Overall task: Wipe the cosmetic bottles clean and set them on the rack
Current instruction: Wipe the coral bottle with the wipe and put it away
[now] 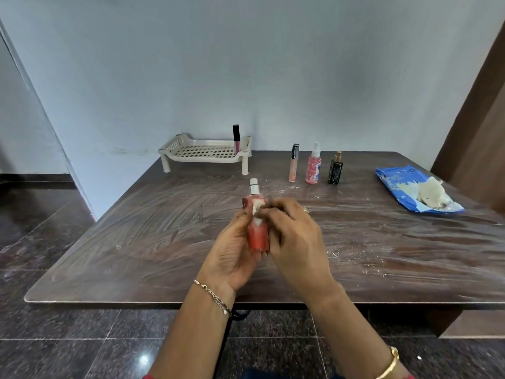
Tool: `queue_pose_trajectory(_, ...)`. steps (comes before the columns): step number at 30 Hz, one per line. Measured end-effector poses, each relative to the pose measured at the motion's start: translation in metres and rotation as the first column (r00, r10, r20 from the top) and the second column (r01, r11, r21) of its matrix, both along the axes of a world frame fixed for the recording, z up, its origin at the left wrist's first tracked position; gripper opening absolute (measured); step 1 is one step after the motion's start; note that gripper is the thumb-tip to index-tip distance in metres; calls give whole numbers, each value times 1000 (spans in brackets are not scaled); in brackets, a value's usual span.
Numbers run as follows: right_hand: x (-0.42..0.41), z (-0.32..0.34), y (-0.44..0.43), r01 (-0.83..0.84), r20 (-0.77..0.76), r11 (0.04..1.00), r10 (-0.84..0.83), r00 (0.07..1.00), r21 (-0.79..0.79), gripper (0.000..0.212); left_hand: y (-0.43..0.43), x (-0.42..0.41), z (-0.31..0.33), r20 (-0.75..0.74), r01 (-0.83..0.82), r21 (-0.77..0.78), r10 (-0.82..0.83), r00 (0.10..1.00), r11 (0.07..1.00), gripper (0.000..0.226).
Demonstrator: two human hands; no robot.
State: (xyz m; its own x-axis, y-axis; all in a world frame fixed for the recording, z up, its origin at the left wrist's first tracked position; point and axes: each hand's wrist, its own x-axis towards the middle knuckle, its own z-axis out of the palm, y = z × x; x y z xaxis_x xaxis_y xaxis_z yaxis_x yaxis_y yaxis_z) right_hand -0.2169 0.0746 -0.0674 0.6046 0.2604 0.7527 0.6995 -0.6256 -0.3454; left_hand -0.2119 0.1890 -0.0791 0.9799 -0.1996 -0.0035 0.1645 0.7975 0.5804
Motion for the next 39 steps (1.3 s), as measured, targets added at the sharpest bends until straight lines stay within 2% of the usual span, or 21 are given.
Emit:
queue_pose_trajectory(4,14,17,1,27,44,999,-29,999,46,22,-3,-9,0,69,30,144,-40,997,989,40)
queue_pose_trajectory(7,22,25,-2,29,92,999,-26,995,-33,22,-2,-10,-1,75,-11,308,-13,997,951,28)
queue_pose_trajectory(11,25,28,-9,118,167,934,-64,984,-337,31,7,-7,2,151,-155,590,80,985,793,29)
queue_pose_trajectory(13,22,32,-10,153,146,902,-101,984,-403,30,8,-6,1,215,-221,667,100,971,711,32)
queue_pose_trajectory(15,22,34,-9,150,62,899,-137,989,-412,28,8,-5,-3,286,-284,697,108,952,659,34)
queue_pose_trajectory(17,26,37,-9,103,-94,939,-140,986,-328,29,7,-5,-6,322,-328,709,126,938,625,35)
queue_pose_trajectory(19,30,41,-13,62,-289,985,-107,951,-161,29,7,-6,-9,329,-349,714,149,932,607,37)
queue_pose_trajectory(21,29,43,-18,-16,-509,985,102,855,170,29,8,-6,-9,331,-370,700,181,926,610,36)
queue_pose_trajectory(22,26,43,-20,-43,-557,940,237,796,338,28,9,-6,-8,339,-386,691,197,920,611,35)
queue_pose_trajectory(23,23,42,-21,-55,-561,895,325,762,443,27,10,-5,-7,350,-401,686,208,914,607,35)
queue_pose_trajectory(24,20,41,-21,-63,-546,870,361,756,488,25,11,-5,-5,359,-411,683,212,909,603,35)
queue_pose_trajectory(26,16,39,-17,-59,-508,884,320,800,463,24,11,-4,-2,371,-412,671,203,906,616,33)
queue_pose_trajectory(28,12,35,-9,-35,-423,951,169,890,306,23,10,-3,-1,379,-406,657,187,906,634,32)
queue_pose_trajectory(30,8,30,-2,25,-205,997,-9,979,77,23,7,-5,1,387,-411,655,186,903,634,30)
queue_pose_trajectory(32,6,26,1,99,-6,990,-100,995,-100,27,5,-6,4,381,-413,663,193,904,624,26)
queue_pose_trajectory(33,7,25,1,121,38,983,-117,992,-139,30,4,-7,5,377,-413,668,198,905,619,26)
queue_pose_trajectory(36,7,25,2,103,40,992,-100,994,-79,29,1,-10,7,322,-383,659,217,922,647,37)
queue_pose_trajectory(39,5,21,5,37,2,997,-37,999,67,25,-2,-13,5,247,-309,601,197,949,737,55)
